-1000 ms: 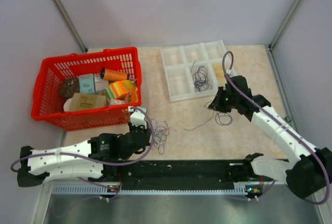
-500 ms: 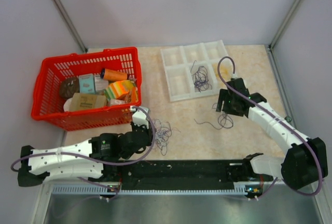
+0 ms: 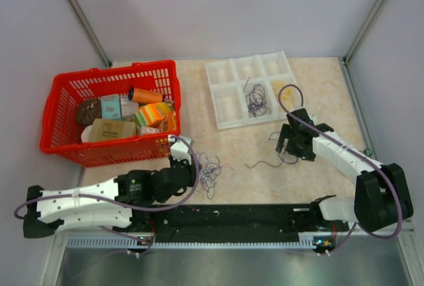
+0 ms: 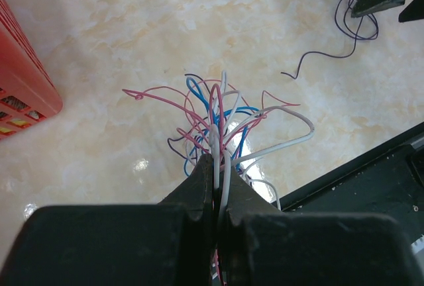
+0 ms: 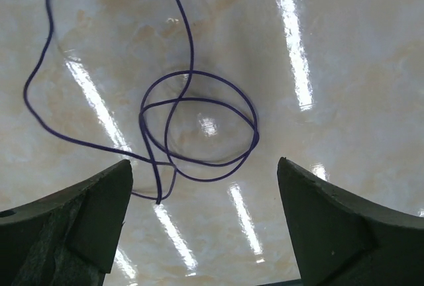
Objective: Untangle the cables
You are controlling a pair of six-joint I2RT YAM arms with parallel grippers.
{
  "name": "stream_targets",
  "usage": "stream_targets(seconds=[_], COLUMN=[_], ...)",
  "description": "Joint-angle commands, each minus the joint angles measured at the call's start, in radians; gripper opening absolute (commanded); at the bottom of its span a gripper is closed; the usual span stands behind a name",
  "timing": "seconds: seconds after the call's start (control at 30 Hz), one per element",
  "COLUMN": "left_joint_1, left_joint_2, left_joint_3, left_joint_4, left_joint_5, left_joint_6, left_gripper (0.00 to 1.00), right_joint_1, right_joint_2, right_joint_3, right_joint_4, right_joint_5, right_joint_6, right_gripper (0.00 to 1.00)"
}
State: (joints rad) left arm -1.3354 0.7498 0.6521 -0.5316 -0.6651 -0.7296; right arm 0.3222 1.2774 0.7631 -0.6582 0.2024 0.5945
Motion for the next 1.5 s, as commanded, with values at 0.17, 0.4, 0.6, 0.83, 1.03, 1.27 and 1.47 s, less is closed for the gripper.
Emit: stream_targets(seconds=[0.17, 0.4, 0.6, 0.83, 1.03, 1.27, 1.47], left_joint_1=[-0.004, -0.004, -0.004, -0.004, -0.004, -0.002, -0.001], left_joint_2=[-0.029, -0.012, -0.009, 0.005, 0.031, 0.051, 0.08], left_joint_3=[0.009, 0.026, 0.03, 0.015, 0.009, -0.005, 0.015], left_joint_4=[0.059, 0.056, 0.059, 0.084, 0.107, 0.127, 0.139], left_joint_5=[0.005, -0.002, 0.006, 0.008, 0.015, 0.033, 0.027], left_joint_6=[0.004, 0.006, 0.025, 0.015, 0.013, -0.013, -0.008], left_gripper=[0.0, 0.0, 0.0, 0.0, 0.0, 0.0, 0.0], right_joint_1=[-0.011, -0.012, -0.011, 0.003, 0.11, 0.127, 0.127], right_joint_2=[0.04, 0.094, 0.054, 0.021, -0.128, -0.184, 0.006], right_joint_3=[-0.041, -0.067, -0.127, -0.145, -0.018, 0.266, 0.478], right_joint_4=[0.023, 0.08, 0.097, 0.118, 0.098, 0.077, 0.163], right_joint_5=[0.105, 0.058, 0.092, 0.158, 0.114, 0.092, 0.164], right_joint_6=[0.11, 0.163, 0.222, 0.214, 0.072, -0.047, -0.18], right_gripper=[0.84, 0.75, 0.53, 0.0, 0.0, 0.0, 0.0])
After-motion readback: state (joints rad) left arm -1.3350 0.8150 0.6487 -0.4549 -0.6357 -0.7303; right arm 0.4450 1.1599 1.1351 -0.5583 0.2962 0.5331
